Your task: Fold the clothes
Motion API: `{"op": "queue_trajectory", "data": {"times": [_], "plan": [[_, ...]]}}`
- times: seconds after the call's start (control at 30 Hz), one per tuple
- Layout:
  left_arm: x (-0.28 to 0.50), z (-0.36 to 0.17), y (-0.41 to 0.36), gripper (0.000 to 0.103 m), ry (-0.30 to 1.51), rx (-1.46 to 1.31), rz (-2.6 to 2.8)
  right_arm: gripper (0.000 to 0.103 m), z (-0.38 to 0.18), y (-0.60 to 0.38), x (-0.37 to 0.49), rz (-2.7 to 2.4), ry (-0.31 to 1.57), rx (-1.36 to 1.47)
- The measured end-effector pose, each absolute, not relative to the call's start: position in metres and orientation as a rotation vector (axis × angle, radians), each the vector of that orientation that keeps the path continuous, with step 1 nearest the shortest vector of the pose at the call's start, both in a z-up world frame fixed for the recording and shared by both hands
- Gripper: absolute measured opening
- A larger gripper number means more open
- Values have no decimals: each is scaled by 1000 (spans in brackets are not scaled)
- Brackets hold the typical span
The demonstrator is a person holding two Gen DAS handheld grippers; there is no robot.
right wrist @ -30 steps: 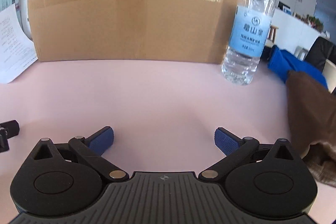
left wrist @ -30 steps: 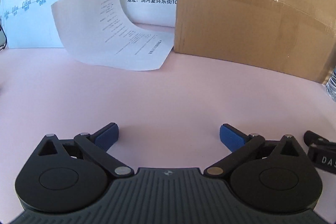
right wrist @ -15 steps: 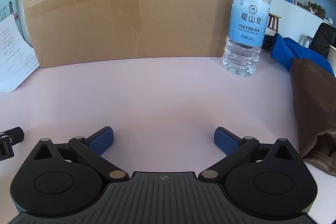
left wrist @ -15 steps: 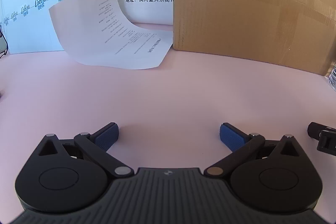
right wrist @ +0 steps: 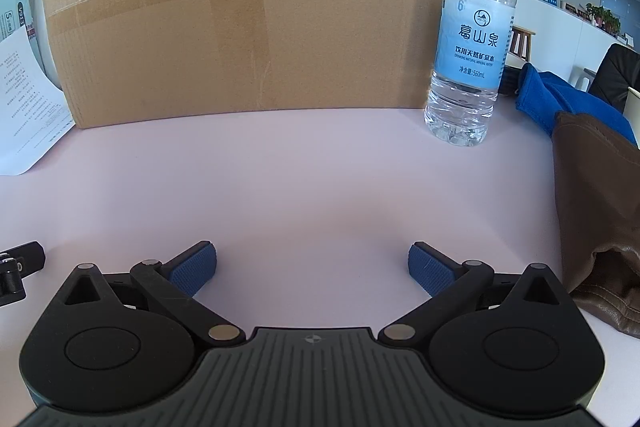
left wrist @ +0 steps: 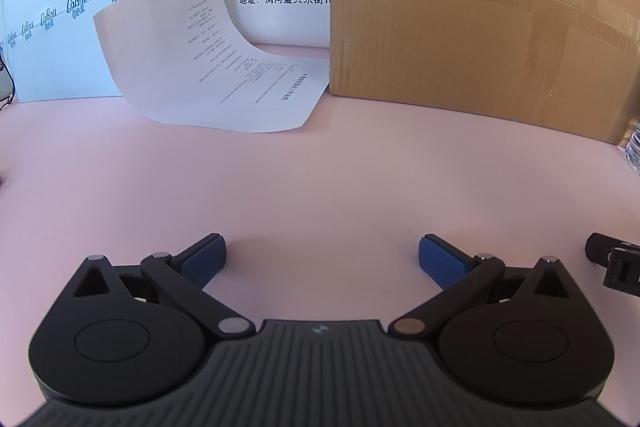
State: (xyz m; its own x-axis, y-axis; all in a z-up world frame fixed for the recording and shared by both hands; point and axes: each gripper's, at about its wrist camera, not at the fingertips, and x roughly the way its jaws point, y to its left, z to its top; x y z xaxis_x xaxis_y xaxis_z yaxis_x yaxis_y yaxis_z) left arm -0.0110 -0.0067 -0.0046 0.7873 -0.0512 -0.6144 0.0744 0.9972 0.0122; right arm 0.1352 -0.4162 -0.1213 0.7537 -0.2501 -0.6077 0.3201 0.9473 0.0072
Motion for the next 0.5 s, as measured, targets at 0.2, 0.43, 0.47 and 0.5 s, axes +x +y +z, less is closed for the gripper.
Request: {"op": "queue_trajectory", "data": {"times": [0.2, 0.43, 0.47, 0.5], "plan": [[-11, -5, -7, 103, 661, 43, -66, 103, -121, -416, 135, -312, 646, 114], [-11, -4, -7, 103, 661, 40, -67, 103, -121, -416, 136, -312, 645, 114], [-11, -4, -7, 103, 661, 40, -67, 103, -121, -417, 136, -312, 645, 114], [-11, -4, -7, 103, 661, 41, -67, 103, -121, -416, 136, -312, 646, 114]]}}
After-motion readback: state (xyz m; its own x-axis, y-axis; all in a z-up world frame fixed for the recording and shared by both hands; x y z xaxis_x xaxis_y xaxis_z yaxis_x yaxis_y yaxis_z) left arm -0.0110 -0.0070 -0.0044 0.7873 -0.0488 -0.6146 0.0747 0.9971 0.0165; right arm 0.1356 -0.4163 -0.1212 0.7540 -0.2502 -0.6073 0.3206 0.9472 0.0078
